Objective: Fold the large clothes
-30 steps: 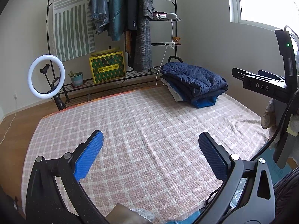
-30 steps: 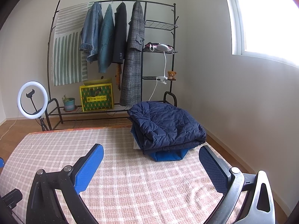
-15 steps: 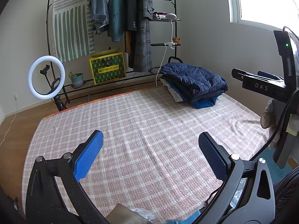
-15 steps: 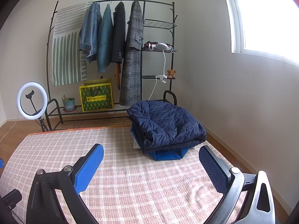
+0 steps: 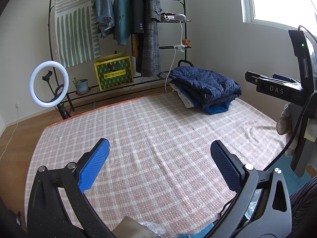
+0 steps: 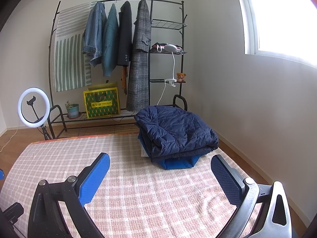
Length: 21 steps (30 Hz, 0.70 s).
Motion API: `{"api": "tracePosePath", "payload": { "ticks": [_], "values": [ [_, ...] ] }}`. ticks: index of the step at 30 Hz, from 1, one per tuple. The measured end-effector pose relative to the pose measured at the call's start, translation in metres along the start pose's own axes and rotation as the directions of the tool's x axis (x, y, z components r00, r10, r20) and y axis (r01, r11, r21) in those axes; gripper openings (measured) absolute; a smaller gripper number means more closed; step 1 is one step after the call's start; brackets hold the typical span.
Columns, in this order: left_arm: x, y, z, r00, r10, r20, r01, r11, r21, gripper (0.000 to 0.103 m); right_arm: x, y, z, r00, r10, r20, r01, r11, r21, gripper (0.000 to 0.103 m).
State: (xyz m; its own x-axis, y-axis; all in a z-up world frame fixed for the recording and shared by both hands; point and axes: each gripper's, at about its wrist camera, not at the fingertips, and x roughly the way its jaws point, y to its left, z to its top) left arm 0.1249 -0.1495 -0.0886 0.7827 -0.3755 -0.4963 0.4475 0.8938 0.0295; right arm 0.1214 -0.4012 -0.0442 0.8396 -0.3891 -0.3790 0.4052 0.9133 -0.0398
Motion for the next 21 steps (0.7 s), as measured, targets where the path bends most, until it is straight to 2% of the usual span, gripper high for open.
{"api": "tracePosePath", "payload": {
  "ticks": [16, 21],
  "values": [
    [-0.005, 0.008, 0.003, 1.000, 0.007, 0.030, -0.007, 1.000, 0.016, 0.103, -0.001, 0.001, -0.001, 1.000, 0.001, -0.005, -0.001, 1.000, 0.006, 0.103],
    [-0.003, 0.012, 0.004, 1.000, -0.002, 0.015, 0.002, 1.000, 0.005, 0.103, -0.001, 0.002, -0.003, 1.000, -0.003, -0.010, 0.004, 1.000, 0.013, 0.103]
  ]
}}
